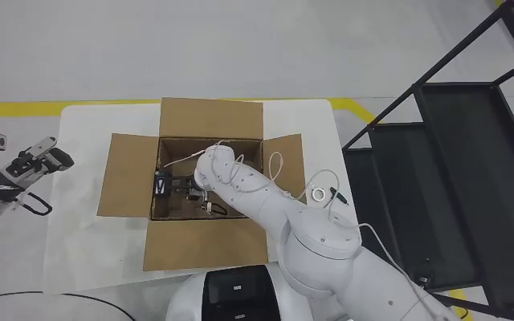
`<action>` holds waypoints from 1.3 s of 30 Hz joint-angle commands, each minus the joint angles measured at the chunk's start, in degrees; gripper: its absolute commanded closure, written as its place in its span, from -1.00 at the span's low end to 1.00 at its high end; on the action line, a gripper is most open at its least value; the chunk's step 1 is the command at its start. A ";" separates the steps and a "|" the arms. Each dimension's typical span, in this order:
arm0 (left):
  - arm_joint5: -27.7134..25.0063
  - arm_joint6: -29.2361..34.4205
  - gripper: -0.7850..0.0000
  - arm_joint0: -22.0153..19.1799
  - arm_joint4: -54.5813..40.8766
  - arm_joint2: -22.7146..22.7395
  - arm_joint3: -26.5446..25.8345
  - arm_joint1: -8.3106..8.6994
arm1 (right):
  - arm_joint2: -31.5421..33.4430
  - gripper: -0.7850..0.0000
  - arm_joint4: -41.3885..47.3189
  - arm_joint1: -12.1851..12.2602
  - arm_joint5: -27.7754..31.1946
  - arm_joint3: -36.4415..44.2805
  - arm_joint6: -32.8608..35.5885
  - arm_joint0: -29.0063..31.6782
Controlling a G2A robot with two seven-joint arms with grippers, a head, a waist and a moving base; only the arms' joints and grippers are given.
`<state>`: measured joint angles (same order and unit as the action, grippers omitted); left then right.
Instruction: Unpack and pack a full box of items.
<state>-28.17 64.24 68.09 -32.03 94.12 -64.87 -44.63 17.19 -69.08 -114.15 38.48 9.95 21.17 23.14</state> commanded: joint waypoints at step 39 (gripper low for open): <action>0.28 0.69 -1.00 -0.27 -1.85 0.02 -0.53 -0.71 | 2.49 1.00 -3.50 6.43 3.91 5.21 -8.23 -1.62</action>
<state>-27.86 64.83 67.82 -33.85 94.13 -65.33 -45.32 19.55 -72.46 -108.05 42.56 14.54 12.96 21.40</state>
